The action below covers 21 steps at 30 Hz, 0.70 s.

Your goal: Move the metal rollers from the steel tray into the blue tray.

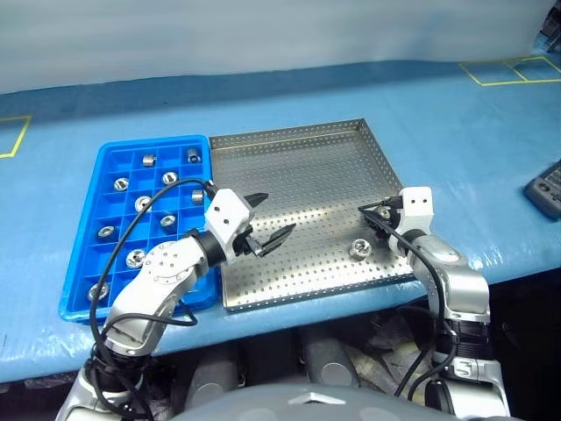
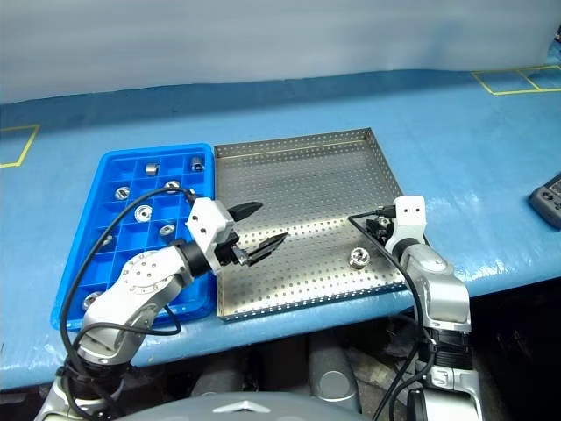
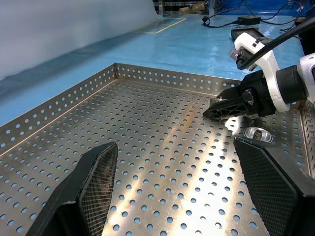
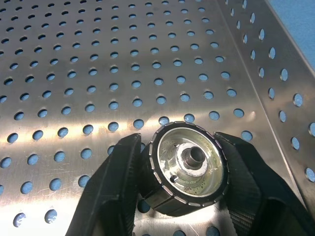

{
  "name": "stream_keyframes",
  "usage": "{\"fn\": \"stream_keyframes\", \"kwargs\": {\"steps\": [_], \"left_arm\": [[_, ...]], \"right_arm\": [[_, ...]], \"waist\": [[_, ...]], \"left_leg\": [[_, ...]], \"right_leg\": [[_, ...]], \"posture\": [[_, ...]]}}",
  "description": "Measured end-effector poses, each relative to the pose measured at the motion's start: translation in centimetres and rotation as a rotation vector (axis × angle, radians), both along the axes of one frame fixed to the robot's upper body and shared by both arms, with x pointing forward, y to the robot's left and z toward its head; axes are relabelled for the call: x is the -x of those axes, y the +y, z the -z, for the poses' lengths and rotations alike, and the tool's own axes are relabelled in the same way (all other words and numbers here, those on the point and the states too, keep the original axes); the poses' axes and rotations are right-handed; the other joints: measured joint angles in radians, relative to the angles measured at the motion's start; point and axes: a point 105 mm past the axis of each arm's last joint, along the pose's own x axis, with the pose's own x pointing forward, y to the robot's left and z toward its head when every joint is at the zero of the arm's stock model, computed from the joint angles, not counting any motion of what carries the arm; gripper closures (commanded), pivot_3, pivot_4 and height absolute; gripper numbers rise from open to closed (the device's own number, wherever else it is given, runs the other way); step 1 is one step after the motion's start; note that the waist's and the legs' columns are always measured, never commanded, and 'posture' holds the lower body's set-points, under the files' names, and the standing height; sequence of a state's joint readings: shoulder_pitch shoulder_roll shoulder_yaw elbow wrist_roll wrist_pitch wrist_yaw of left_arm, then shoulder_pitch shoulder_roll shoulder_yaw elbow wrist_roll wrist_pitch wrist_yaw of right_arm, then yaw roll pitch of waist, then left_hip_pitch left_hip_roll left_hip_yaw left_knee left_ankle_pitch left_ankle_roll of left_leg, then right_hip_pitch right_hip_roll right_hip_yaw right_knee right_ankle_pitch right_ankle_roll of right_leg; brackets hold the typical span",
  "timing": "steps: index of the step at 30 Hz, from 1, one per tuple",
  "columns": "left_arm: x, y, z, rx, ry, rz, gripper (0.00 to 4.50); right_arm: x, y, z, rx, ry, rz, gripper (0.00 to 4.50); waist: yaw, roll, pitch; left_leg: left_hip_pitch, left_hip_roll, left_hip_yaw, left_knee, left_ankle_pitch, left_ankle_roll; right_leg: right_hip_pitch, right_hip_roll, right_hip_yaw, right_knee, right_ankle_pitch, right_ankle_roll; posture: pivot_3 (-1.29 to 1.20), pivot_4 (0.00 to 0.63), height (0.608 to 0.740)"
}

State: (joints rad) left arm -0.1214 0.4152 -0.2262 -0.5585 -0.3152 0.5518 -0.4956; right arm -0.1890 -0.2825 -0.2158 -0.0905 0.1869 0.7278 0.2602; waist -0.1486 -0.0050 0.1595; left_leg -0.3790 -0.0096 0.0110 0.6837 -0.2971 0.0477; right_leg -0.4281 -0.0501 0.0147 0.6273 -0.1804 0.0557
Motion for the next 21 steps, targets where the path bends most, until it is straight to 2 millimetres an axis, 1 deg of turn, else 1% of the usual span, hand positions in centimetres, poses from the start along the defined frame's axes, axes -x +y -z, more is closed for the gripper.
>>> {"fn": "stream_keyframes", "kwargs": {"steps": [6,8,9,11,14,17,19,21], "left_arm": [[0.1,0.0,0.1,-0.001,0.003,0.005,0.42],[0.1,0.1,0.1,-0.001,0.004,0.004,0.42],[0.1,0.3,0.0,-0.001,0.005,0.001,0.42],[0.1,0.9,0.0,-0.01,0.005,-0.01,0.42],[0.2,2.3,-0.2,-0.03,-0.004,-0.051,0.42],[0.4,4.6,-0.6,-0.056,-0.005,-0.131,0.42],[0.6,5.9,-0.8,-0.071,-0.002,-0.179,0.42],[1.2,7.6,-1.0,-0.108,0.005,-0.24,0.42]], "right_arm": [[0.0,0.1,0.0,0.006,0.0,-0.004,2.62],[0.0,0.7,-0.3,0.005,-0.01,-0.033,2.62],[0.1,1.3,-0.7,0.002,-0.024,-0.067,2.62],[0.1,2.8,-1.8,0.001,-0.06,-0.147,2.62],[0.0,6.1,-4.3,-0.007,-0.141,-0.317,2.62],[0.1,10.1,-7.1,-0.011,-0.233,-0.508,2.62],[0.2,12.1,-8.2,-0.024,-0.271,-0.593,2.62],[0.7,14.9,-9.3,-0.051,-0.305,-0.707,2.62]], "waist": [[0.0,0.0,0.0],[0.0,0.0,0.0],[-0.001,0.0,0.0],[-0.002,0.0,0.0],[-0.002,0.0,0.0],[0.003,0.0,0.0],[0.011,0.0,0.0],[0.017,0.0,0.001]], "left_leg": [[0.0,0.0,0.0,0.0,0.0,0.0],[0.0,0.0,0.0,0.0,0.0,0.0],[0.0,0.0,0.001,0.0,0.0,0.0],[0.0,0.001,0.001,0.0,0.0,0.0],[0.0,0.001,0.001,0.0,0.0,0.0],[0.0,0.001,0.0,0.0,0.0,0.0],[0.0,0.001,0.0,0.0,0.0,0.0],[0.0,0.001,-0.001,0.0,0.0,0.0]], "right_leg": [[0.0,0.0,0.0,0.0,0.0,0.0],[0.0,0.0,0.0,0.0,0.0,0.0],[-0.001,0.0,0.001,0.0,0.0,0.0],[-0.001,0.001,0.001,0.0,0.0,0.0],[-0.001,0.001,0.001,0.0,0.0,0.0],[-0.001,0.001,0.0,0.0,0.0,0.0],[-0.001,0.001,0.0,0.0,0.0,0.0],[-0.001,0.001,0.0,0.0,0.0,0.0]], "posture": [[-0.23,0.15,0.74],[-0.23,0.15,0.74],[-0.22,0.15,0.74],[-0.21,0.15,0.74],[-0.19,0.15,0.74],[-0.15,0.15,0.74],[-0.13,0.15,0.74],[-0.1,0.15,0.74]]}}
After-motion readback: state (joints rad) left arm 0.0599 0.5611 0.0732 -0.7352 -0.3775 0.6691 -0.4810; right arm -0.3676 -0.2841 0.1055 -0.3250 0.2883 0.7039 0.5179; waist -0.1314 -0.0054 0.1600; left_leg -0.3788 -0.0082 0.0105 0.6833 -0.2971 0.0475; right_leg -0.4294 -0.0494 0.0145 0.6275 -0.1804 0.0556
